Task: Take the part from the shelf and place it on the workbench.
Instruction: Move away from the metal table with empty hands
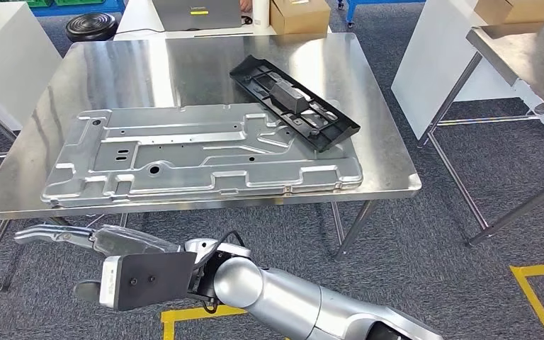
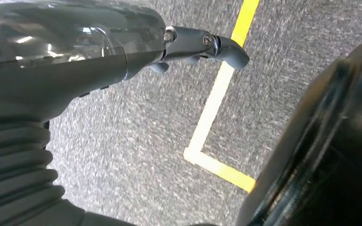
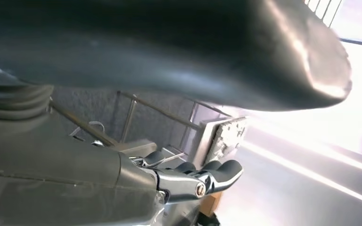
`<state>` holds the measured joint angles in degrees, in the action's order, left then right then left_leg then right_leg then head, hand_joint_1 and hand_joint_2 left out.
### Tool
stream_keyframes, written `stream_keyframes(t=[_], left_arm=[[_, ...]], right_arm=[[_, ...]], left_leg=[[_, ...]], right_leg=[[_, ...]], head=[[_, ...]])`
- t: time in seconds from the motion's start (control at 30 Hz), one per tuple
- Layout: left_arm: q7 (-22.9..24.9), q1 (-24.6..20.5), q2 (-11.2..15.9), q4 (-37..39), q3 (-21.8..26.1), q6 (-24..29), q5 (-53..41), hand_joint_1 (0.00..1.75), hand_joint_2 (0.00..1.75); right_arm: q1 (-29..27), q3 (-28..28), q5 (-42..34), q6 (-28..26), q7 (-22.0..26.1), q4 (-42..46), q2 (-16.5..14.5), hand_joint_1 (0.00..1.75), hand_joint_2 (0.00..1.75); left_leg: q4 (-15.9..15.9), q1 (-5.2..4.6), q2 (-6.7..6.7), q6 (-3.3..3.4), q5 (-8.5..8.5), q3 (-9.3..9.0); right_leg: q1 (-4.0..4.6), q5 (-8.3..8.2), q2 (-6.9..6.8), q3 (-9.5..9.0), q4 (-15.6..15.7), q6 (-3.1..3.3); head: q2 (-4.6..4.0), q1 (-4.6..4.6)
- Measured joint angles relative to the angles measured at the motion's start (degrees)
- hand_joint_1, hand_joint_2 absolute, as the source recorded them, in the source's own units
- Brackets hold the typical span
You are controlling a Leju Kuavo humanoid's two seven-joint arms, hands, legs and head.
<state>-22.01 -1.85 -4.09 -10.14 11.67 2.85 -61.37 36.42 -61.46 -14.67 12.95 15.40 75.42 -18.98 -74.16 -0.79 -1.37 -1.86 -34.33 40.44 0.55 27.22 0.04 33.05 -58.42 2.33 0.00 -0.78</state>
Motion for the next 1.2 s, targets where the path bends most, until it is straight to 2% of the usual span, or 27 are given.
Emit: stream_keyframes(t=[0.03, 0.07, 0.13, 0.17, 0.2, 0.23, 0.27, 0.33, 0.4, 0.47, 0.5, 0.53, 0.57, 0.6, 0.67, 0.7, 0.73, 0.8, 0.87, 0.9, 0.93, 1.0, 1.03, 1.07, 1.1, 1.17, 1.2], left_arm=[[0.10, 0.00, -0.01, 0.00, -0.10, 0.66, -0.74, 0.00, 0.00], [0.33, 0.00, -0.01, 0.00, -0.26, 1.26, -1.52, 0.00, 0.00], [1.18, 0.02, -0.10, 0.02, -0.73, 2.17, -2.84, 0.00, 0.00], [1.64, 0.01, -0.26, 0.04, -0.94, 2.53, -3.27, 0.00, 0.00], [2.10, -0.04, -0.40, 0.07, -1.11, 2.89, -3.65, 0.00, 0.00], [2.53, -0.10, -0.54, 0.08, -1.29, 3.24, -4.00, 0.00, 0.00], [2.91, -0.17, -0.62, 0.09, -1.48, 3.56, -4.31, 0.00, 0.00], [3.46, -0.28, -0.71, 0.08, -1.87, 3.89, -4.84, 0.00, 0.00], [3.74, -0.34, -0.78, 0.07, -2.16, 4.12, -5.25, 0.00, 0.00], [3.87, -0.35, -0.76, 0.07, -2.47, 4.33, -5.55, 0.00, 0.00], [3.93, -0.36, -0.76, 0.07, -2.62, 4.39, -5.65, 0.00, 0.00], [4.04, -0.37, -0.78, 0.06, -2.79, 4.45, -5.73, 0.00, 0.00], [4.17, -0.39, -0.80, 0.05, -2.94, 4.52, -5.79, 0.00, 0.00], [4.32, -0.41, -0.85, 0.05, -3.11, 4.64, -5.83, 0.00, 0.00], [4.50, -0.44, -1.15, 0.04, -3.43, 5.01, -5.87, 0.00, 0.00], [4.52, -0.44, -1.27, 0.04, -3.51, 5.27, -5.87, 0.00, 0.00], [4.54, -0.42, -1.36, 0.04, -3.55, 5.57, -5.87, 0.00, 0.00], [4.59, -0.26, -1.33, 0.05, -3.56, 6.36, -5.78, 0.00, 0.00], [4.79, 0.01, -1.31, 0.07, -3.56, 7.26, -5.49, 0.00, 0.00], [4.98, 0.13, -1.30, 0.07, -3.56, 7.64, -5.25, 0.00, 0.00], [5.20, 0.24, -1.28, 0.07, -3.55, 7.95, -4.95, 0.00, 0.00], [5.56, 0.55, -1.26, 0.09, -3.54, 8.63, -4.25, 0.00, 0.00], [5.69, 0.75, -1.25, 0.10, -3.52, 8.97, -3.91, 0.00, 0.00], [5.83, 0.96, -1.24, 0.13, -3.51, 9.29, -3.65, 0.00, 0.00], [5.94, 1.20, -1.22, 0.16, -3.50, 9.55, -3.40, 0.00, 0.00], [6.01, 1.72, -1.19, 0.24, -3.46, 9.99, -2.81, 0.00, 0.00], [5.86, 1.97, -1.19, 0.27, -3.43, 10.34, -2.35, 0.00, 0.00]], right_arm=[[-0.53, 0.14, 0.05, -0.02, 0.52, -0.38, 0.18, 0.00, 0.00], [-0.96, 0.31, 0.10, -0.03, 0.95, -0.74, 0.32, 0.00, 0.00], [-1.53, 0.68, 0.24, -0.19, 1.58, -1.40, 0.45, 0.00, 0.00], [-1.76, 0.87, 0.35, -0.32, 1.82, -1.79, 0.48, 0.00, 0.00], [-2.02, 1.13, 0.52, -0.49, 2.07, -2.23, 0.52, 0.00, 0.00], [-2.33, 1.45, 0.79, -0.68, 2.36, -2.80, 0.59, 0.00, 0.00], [-2.59, 1.84, 1.10, -0.81, 2.74, -3.64, 0.68, 0.00, 0.00], [-2.92, 2.69, 1.83, -0.97, 3.78, -6.10, 0.90, 0.00, 0.00], [-3.11, 3.54, 2.52, -1.02, 4.98, -8.98, 1.09, 0.00, 0.00], [-3.49, 4.33, 2.96, -1.10, 6.13, -11.59, 1.20, 0.00, 0.00], [-3.76, 4.65, 3.07, -1.12, 6.58, -12.75, 1.27, 0.00, 0.00], [-4.09, 4.95, 3.10, -1.18, 6.96, -13.78, 1.38, 0.00, 0.00], [-4.45, 5.26, 3.08, -1.32, 7.30, -14.65, 1.49, 0.00, 0.00], [-4.79, 5.66, 3.04, -1.50, 7.69, -15.45, 1.59, 0.00, 0.00], [-5.38, 6.82, 3.13, -2.10, 8.66, -17.30, 1.70, 0.00, 0.00], [-5.69, 7.54, 3.33, -2.51, 9.23, -18.51, 1.75, 0.00, 0.00], [-6.11, 8.39, 3.71, -3.16, 9.87, -20.17, 1.86, 0.00, 0.00], [-7.54, 10.43, 5.00, -5.28, 11.59, -24.85, 2.13, 0.00, 0.00], [-9.51, 12.72, 6.69, -8.13, 13.85, -30.84, 2.41, 0.00, 0.00], [-10.49, 13.70, 7.48, -9.78, 14.74, -33.56, 2.55, 0.00, 0.00], [-11.55, 14.68, 8.15, -11.74, 15.38, -36.32, 2.72, 0.00, 0.00], [-14.10, 16.32, 8.85, -15.22, 15.66, -40.96, 3.22, 0.00, 0.00], [-15.67, 17.20, 8.91, -16.31, 15.64, -43.24, 3.60, 0.00, 0.00], [-17.19, 18.02, 8.91, -16.96, 15.46, -45.26, 4.02, 0.00, 0.00], [-18.65, 18.83, 8.86, -17.45, 15.05, -47.24, 4.46, 0.00, 0.00], [-21.17, 20.23, 8.51, -18.20, 13.83, -50.68, 5.33, 0.00, 0.00], [-22.38, 20.91, 8.05, -18.13, 13.09, -52.28, 5.84, 0.00, 0.00]], left_leg=[[-0.69, 0.12, 0.00, -0.34, -0.10, -0.44], [0.88, 0.34, 0.00, -0.76, 0.79, -1.92], [7.64, 0.91, -0.10, -2.02, 3.09, -6.22], [10.35, 1.10, -0.36, -2.16, 3.79, -7.58], [11.81, 1.15, -0.62, -1.86, 4.04, -8.11], [12.03, 1.01, -0.88, -1.24, 3.95, -7.89], [12.02, 0.90, -1.01, -0.25, 4.36, -7.57], [11.96, 0.74, -0.81, 0.95, 4.94, -7.00], [12.01, 0.74, -0.53, 1.92, 5.60, -6.21], [12.03, 0.56, -0.33, 2.45, 6.24, -5.34], [12.03, 0.38, -0.27, 2.58, 6.56, -4.92], [12.03, 0.16, -0.22, 2.67, 6.87, -4.53], [12.03, -0.10, -0.21, 2.75, 7.17, -4.19], [12.04, -0.38, -0.21, 2.83, 7.44, -3.95], [12.17, -0.65, -0.22, 2.94, 7.97, -3.70], [12.32, -0.65, -0.21, 2.85, 8.27, -3.64], [12.52, -0.58, -0.21, 2.69, 8.58, -3.62], [13.23, -0.71, -0.34, 2.14, 9.39, -3.75], [13.05, -1.08, -0.41, 1.81, 8.87, -3.54], [11.65, -1.24, -0.41, 1.65, 7.50, -3.03], [8.88, -1.27, -0.35, 1.51, 5.32, -2.16], [1.90, -1.26, -0.37, 0.97, 1.13, -0.53], [-0.42, -1.19, -0.37, 0.62, 0.06, -0.47], [-0.70, -1.02, -0.36, 0.21, -0.02, -1.30], [1.23, -0.71, -0.36, -0.35, 0.79, -3.11], [8.08, 0.12, -0.55, -1.83, 2.60, -7.46], [10.56, 0.41, -0.83, -1.87, 3.03, -8.74]], right_leg=[[-0.14, -0.24, -0.02, 0.38, -0.12, -0.19], [-0.40, -0.42, -0.02, 0.79, -0.37, -0.42], [-0.85, -0.51, 0.05, 1.80, -1.44, -1.10], [-0.92, -0.47, 0.13, 2.41, -2.20, -1.43], [-0.78, -0.51, 0.21, 2.95, -2.80, -1.78], [-0.56, -0.71, 0.29, 3.36, -3.09, -1.99], [-0.52, -0.96, 0.33, 3.64, -3.21, -2.08], [-0.58, -0.70, 0.33, 4.15, -3.54, -2.35], [-0.71, 2.29, 0.31, 5.58, -6.92, -2.74], [-0.71, 6.55, 0.30, 7.78, -13.52, -2.86], [-0.67, 7.94, 0.30, 8.51, -16.34, -2.79], [-0.53, 8.41, 0.30, 8.42, -17.61, -2.63], [-0.30, 7.92, 0.30, 7.35, -16.90, -2.32], [0.07, 6.61, 0.31, 5.25, -14.12, -1.79], [1.13, 4.30, 0.29, 0.49, -6.45, -0.14], [1.53, 3.69, 0.28, -1.00, -3.65, 0.47], [1.78, 3.56, 0.26, -1.64, -2.16, 0.82], [1.58, 2.93, 0.19, -1.72, -1.21, 0.71], [0.65, 1.56, -0.08, -1.90, 0.20, 0.43], [0.16, 0.81, -0.22, -1.83, 0.86, 0.37], [-0.09, 0.24, -0.31, -1.64, 1.20, 0.30], [-0.15, -0.35, -0.40, -0.93, 1.18, 0.19], [-0.20, -0.52, -0.44, -0.61, 1.03, -0.01], [-0.33, -0.65, -0.46, -0.24, 0.78, -0.21], [-0.58, -0.72, -0.42, 0.25, 0.31, -0.44], [-1.01, -0.53, -0.21, 1.60, -1.34, -1.16], [-1.02, -0.36, -0.08, 2.38, -2.39, -1.49]], head=[[0.00, -0.13], [0.00, -0.25], [0.00, -0.54], [0.00, -0.92], [0.00, -1.17], [0.00, -1.17], [0.00, -0.98], [0.00, -0.32], [0.00, 0.13], [0.00, 0.80], [0.00, 1.03], [0.00, 1.23], [0.00, 1.36], [0.00, 1.51], [0.00, 1.52], [0.00, 1.47], [0.00, 1.42], [0.00, 1.48], [0.00, 1.41], [0.00, 1.17], [0.00, 0.79], [0.00, 0.10], [0.00, -0.08], [0.00, -0.13], [0.00, -0.15], [0.00, -0.49], [0.00, -0.93]])
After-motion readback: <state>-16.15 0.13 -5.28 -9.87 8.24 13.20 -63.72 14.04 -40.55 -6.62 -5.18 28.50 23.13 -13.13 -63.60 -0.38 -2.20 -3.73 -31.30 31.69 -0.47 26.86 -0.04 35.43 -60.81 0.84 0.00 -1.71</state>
